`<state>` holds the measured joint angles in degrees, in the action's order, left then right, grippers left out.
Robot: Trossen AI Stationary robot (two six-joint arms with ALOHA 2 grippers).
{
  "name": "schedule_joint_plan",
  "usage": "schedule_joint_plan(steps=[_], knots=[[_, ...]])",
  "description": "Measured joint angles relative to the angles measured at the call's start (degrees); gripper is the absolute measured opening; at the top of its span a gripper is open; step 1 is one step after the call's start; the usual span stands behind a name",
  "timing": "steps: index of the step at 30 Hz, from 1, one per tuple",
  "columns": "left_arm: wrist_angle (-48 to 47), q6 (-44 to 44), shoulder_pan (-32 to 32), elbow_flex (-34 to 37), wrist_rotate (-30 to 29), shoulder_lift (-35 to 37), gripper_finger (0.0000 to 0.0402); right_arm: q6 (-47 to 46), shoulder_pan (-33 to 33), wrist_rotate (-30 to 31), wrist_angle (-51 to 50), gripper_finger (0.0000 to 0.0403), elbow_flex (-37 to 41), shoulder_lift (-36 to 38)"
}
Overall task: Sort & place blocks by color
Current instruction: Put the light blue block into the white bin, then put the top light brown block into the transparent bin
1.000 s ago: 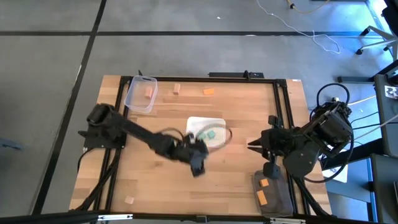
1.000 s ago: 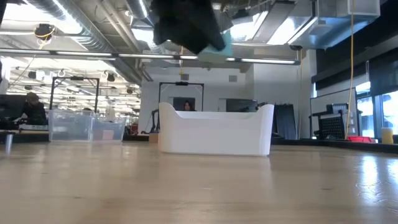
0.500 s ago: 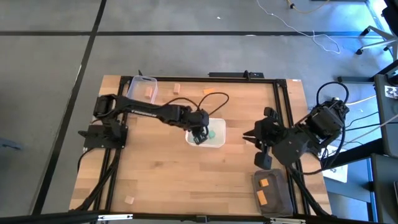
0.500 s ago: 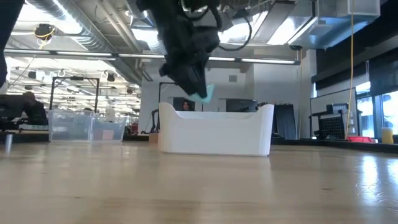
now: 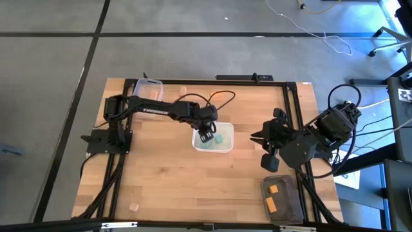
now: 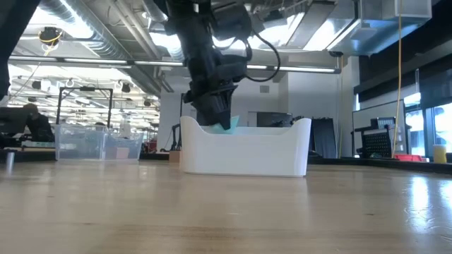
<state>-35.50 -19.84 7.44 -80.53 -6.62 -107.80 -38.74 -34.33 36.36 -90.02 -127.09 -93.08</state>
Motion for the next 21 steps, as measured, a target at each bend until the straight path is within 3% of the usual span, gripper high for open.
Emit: schedule_joint_plan(steps=[5,13,17,21], knots=[[0.11,0.02,-0.1,-0.02,0.35,0.06,0.0183,0.02,0.0,0.01,0.0,0.0051,0.0,0.0],[-0.06,-0.68,-0.93,0.0,2.07,0.46,0.019,0.26,0.0,0.17,0.0,0.0051,0.0,0.0],[-3.15,-2.64,-1.04,-0.04,4.98,4.75,0.0191,0.24,0.0,0.15,0.0,0.0051,0.0,0.0],[-10.27,-6.64,-2.18,-0.04,3.61,10.71,0.0191,0.29,0.0,0.14,0.02,0.0051,0.0,0.0]])
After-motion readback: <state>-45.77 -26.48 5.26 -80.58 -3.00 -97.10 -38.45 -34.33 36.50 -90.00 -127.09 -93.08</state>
